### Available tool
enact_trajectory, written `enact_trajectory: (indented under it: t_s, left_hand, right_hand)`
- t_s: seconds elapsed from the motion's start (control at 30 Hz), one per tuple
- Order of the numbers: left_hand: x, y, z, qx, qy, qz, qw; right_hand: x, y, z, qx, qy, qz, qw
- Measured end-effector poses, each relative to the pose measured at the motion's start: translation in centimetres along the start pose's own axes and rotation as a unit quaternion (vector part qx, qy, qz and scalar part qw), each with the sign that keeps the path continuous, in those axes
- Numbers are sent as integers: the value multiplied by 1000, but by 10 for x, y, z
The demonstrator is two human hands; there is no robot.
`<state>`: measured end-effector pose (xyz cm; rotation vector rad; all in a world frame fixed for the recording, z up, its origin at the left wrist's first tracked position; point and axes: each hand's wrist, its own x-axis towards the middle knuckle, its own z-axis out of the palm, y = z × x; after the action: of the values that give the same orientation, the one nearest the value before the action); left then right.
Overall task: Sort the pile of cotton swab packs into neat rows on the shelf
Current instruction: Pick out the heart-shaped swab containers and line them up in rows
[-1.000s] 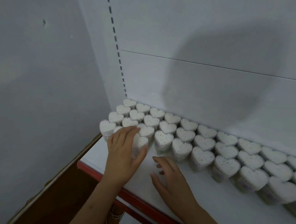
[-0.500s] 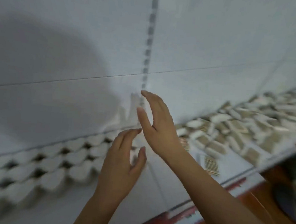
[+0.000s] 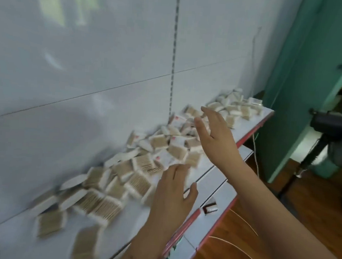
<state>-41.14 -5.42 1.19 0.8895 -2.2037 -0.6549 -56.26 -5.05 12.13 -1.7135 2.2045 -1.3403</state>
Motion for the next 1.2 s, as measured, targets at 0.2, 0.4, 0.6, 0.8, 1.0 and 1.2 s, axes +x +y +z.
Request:
enact_trajectory:
  t_s: [0.2,0.4,0.6,0.8,1.0,1.2]
  left_hand:
    - [66,26,80,23,-29,14,999]
    - [145,23,147,13,-40,24,999]
    - [257,5,211,22,-15,25,999]
    - [327,-49,245,182,26,-48,982]
    - [329,-65,258,183,36,-85,979]
    - [336,-53,248,85,38,-166,982]
  right_hand:
    - [40,97,-61,-26,27,35,999]
    - [89,184,-79,-39,41,68,996]
    - [183,253,-76,-65,2,61,996]
    - [269,291,-52,-67,-88,-2,994]
    - [317,309,39,-37,-209,-69,975]
    - [332,312,119,-135,-266,-194,935]
